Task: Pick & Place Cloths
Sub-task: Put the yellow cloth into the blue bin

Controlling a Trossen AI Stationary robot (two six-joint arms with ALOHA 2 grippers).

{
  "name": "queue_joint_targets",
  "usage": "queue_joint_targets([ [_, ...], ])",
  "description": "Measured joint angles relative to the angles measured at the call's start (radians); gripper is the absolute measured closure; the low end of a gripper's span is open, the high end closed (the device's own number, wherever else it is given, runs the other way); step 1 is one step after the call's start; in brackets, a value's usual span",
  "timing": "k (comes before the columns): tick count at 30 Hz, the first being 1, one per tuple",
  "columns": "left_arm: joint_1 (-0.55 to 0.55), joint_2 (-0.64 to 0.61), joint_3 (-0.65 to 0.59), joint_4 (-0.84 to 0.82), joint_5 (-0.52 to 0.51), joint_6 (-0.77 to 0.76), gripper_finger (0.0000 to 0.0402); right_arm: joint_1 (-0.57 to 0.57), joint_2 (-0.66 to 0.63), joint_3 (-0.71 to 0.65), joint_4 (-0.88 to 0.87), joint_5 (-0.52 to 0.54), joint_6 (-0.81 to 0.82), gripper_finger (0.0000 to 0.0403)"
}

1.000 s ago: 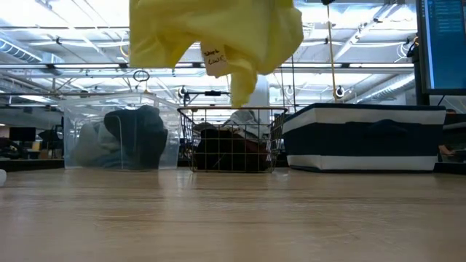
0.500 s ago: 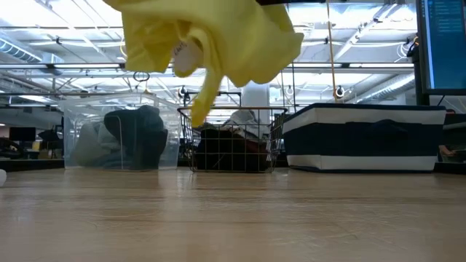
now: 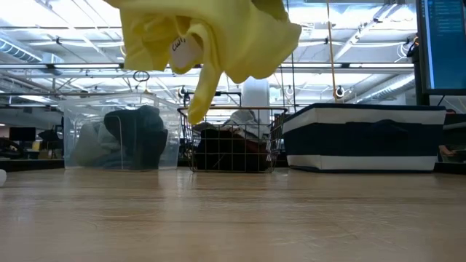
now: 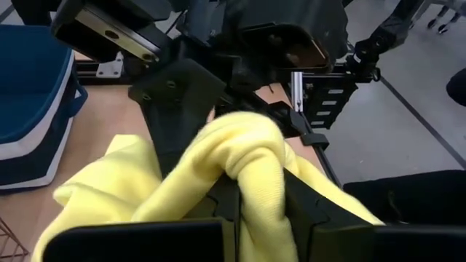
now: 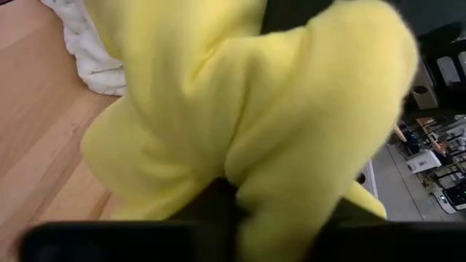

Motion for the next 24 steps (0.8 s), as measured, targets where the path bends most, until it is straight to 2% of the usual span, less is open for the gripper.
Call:
queue_joint_targets([
  [3,0.000,0.000,0.000,-0.002,0.006,-0.008,0.0348,0.001,0.000,0.000,0.000,0.001,-0.010,0.0373],
  [8,0.000,0.000,0.000,0.001,0.005,-0.021,0.0326,0.002,0.000,-0.001,0.013,0.020,-0.007,0.0375],
  [13,0.002,-0.004,0.001,0.008,-0.005,-0.015,0.0301,0.024,-0.004,-0.001,0.023,0.173,-0.068,0.0375],
  [24,0.006,-0.083,0.002,-0.007,-0.019,0.006,0.0207,0.111,-0.116,-0.002,0.059,0.450,-0.171,0.0375],
])
